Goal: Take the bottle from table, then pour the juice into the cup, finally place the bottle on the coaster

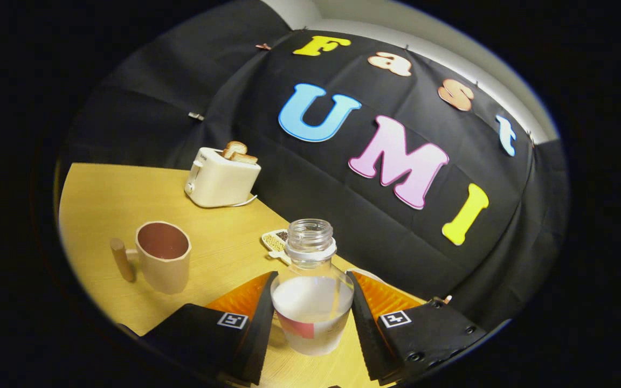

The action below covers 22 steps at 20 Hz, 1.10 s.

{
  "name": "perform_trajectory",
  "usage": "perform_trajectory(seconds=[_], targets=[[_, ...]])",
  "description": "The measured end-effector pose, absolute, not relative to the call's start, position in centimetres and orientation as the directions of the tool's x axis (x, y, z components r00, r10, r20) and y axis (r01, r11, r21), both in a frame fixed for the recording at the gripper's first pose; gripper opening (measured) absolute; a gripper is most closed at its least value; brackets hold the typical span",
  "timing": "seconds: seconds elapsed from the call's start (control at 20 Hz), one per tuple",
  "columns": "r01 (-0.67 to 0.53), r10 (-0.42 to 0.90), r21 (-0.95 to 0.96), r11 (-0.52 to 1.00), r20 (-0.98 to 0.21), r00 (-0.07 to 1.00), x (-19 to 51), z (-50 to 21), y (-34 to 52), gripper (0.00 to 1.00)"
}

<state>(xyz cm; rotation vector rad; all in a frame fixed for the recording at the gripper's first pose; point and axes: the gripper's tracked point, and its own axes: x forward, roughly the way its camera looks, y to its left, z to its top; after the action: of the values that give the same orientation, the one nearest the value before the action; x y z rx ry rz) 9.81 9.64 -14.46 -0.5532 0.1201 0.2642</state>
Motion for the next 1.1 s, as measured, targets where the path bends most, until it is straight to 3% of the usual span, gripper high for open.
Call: perform_trajectory(seconds=[0.7,1.1], targets=[[-0.316,0.194,-0.882,0.349,-0.262,0.945,9.8,-18.2,17.2,0.73],[-0.314,0.206,-0.94,0.133,-0.283,0.937,10.7,-20.0,19.1,0.73]])
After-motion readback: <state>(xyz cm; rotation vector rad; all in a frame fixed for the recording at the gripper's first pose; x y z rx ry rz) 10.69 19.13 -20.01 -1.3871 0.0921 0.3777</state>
